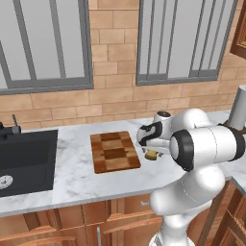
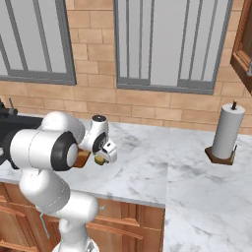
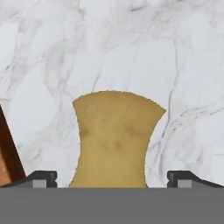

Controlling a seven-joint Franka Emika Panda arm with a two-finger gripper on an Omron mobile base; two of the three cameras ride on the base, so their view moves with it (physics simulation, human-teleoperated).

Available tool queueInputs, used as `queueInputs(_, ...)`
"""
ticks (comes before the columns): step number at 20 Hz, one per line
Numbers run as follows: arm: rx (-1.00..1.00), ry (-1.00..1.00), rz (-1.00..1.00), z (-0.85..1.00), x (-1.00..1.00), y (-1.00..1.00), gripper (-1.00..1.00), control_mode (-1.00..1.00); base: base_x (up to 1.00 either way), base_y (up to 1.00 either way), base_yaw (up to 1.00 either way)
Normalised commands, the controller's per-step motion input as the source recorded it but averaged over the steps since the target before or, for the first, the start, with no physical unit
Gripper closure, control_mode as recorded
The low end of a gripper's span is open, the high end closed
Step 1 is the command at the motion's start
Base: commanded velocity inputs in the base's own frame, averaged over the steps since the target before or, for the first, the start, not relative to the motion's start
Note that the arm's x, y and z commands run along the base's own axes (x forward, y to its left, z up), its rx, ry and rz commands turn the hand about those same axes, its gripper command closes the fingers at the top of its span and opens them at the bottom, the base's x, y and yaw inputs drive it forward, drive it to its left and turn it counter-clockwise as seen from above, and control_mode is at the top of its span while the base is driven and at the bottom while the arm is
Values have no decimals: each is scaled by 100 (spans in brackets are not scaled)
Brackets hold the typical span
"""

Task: Pick up the sponge from the counter and clean the cutting board by briefly scrubbing or pressing down on the cutting board. Once finished, release the sponge.

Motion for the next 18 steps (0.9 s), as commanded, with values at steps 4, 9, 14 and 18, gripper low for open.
queueInputs(4, 0, 0, 0, -13, 0, 0, -100, -100, 0, 0, 0)
queueInputs(9, 0, 0, 0, -13, 4, 0, -100, -100, 0, 0, 0)
queueInputs(14, 0, 0, 0, -2, 0, 0, -100, -100, 0, 0, 0)
queueInputs(18, 0, 0, 0, 0, 0, 0, -100, -100, 0, 0, 0)
